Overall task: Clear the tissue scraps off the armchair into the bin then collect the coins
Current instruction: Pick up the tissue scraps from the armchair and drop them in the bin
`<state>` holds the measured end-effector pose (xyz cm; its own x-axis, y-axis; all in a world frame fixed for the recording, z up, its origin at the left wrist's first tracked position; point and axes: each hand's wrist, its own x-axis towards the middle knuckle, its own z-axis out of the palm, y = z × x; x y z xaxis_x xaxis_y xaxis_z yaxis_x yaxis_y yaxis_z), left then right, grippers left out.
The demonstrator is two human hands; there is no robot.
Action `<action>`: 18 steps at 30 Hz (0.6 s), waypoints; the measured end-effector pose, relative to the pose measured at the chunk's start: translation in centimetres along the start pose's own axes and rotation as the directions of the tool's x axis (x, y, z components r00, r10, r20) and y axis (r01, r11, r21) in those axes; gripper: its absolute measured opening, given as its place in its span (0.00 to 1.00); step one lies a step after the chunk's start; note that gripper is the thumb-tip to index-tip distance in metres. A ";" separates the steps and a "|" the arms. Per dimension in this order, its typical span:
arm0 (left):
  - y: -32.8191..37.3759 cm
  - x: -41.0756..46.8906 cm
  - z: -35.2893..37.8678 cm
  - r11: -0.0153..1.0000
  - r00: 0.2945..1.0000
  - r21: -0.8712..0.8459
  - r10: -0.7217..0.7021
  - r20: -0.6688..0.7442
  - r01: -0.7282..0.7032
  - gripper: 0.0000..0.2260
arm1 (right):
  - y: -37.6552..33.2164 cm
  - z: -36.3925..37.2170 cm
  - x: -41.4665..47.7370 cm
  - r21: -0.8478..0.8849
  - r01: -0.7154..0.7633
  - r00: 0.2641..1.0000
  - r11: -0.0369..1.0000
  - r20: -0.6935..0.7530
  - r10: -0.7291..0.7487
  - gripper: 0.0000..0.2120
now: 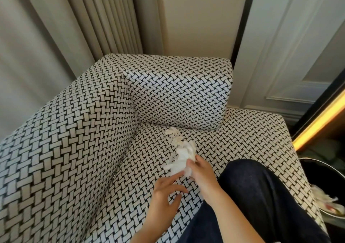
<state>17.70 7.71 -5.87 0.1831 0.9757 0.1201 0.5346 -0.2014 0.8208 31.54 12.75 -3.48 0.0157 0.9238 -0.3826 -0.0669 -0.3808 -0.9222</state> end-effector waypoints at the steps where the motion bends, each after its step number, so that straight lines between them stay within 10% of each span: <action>1: -0.1 0.1 -0.2 0.998 0.998 -0.051 -0.044 -0.052 0.042 0.20 | 0.0 -0.1 0.1 0.027 0.012 0.999 1.000 -0.053 -0.011 0.12; 7: -1.1 1.8 -1.2 0.954 0.945 0.007 -0.294 -0.141 0.298 0.17 | 0.1 -0.5 0.2 0.159 0.075 0.971 0.984 -0.235 -0.036 0.11; 14: -2.1 4.9 0.1 0.888 0.923 0.362 -0.355 0.146 0.284 0.35 | 0.1 -0.3 0.1 0.189 0.107 0.960 0.976 -0.277 -0.051 0.12; 18: -3.3 7.7 0.4 0.851 0.895 0.346 -0.442 0.064 0.396 0.46 | 0.1 -0.3 0.0 0.185 0.118 0.958 0.976 -0.279 -0.063 0.11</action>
<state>17.65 15.81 -7.84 -0.0198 0.9564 -0.2915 0.8127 0.1852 0.5525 31.81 12.73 -3.62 0.2978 0.8979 -0.3241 -0.2479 -0.2551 -0.9346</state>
